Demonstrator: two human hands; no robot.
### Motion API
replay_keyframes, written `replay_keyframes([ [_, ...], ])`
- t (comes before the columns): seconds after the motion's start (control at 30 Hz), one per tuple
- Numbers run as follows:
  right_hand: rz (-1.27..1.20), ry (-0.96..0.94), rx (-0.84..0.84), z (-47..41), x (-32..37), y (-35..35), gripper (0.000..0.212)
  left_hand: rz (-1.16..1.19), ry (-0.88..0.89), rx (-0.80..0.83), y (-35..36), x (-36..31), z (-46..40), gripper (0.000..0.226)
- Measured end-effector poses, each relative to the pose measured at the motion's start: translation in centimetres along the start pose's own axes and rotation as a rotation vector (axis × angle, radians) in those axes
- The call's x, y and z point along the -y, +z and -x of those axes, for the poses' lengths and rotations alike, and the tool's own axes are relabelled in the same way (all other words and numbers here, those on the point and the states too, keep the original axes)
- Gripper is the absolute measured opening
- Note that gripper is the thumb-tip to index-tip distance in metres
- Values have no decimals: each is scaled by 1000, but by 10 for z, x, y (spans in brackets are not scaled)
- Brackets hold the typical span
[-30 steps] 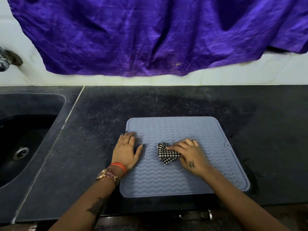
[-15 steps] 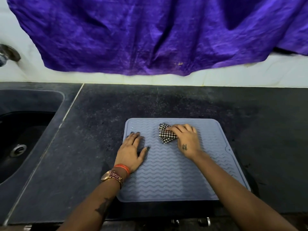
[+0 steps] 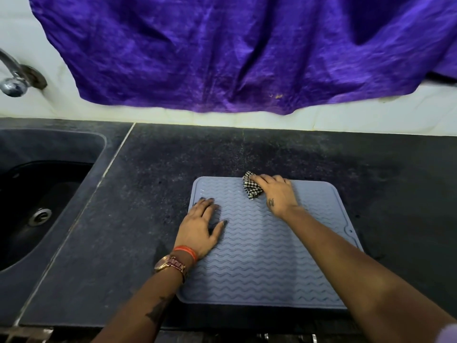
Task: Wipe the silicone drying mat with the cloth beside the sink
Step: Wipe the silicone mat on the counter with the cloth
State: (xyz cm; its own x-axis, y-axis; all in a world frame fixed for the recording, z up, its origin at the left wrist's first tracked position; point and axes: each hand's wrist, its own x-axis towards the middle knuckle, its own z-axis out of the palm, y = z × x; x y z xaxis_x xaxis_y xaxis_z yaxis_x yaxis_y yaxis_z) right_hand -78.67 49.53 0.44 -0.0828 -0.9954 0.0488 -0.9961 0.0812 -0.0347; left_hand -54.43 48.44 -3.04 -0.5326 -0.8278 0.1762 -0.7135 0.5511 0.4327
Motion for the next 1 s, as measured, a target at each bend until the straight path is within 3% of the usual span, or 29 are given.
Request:
replay_keyframes([
  [0.1, -33, -30, 36, -9, -15, -10, 75, 10, 1, 10, 0, 0, 1, 59],
  [0.3, 10, 117, -6, 6, -34, 8, 74, 16, 0, -6, 0, 1, 1, 57],
  [0.4, -234, 141, 6, -9, -40, -4, 62, 27, -9, -18, 0, 0, 2, 60],
  [0.47, -312, 186, -71, -8, -45, -9, 59, 37, -10, -23, 0, 0, 2, 59],
  [0.6, -137, 274, -92, 29, -45, 8, 66, 44, -7, -12, 1, 2, 0, 57],
  [0.83, -186, 239, -169, 52, -33, -3, 64, 42, -4, -8, 1, 1, 2, 55],
  [1.0, -137, 221, -105, 81, -23, 8, 66, 38, 0, 3, -1, 1, 2, 53],
])
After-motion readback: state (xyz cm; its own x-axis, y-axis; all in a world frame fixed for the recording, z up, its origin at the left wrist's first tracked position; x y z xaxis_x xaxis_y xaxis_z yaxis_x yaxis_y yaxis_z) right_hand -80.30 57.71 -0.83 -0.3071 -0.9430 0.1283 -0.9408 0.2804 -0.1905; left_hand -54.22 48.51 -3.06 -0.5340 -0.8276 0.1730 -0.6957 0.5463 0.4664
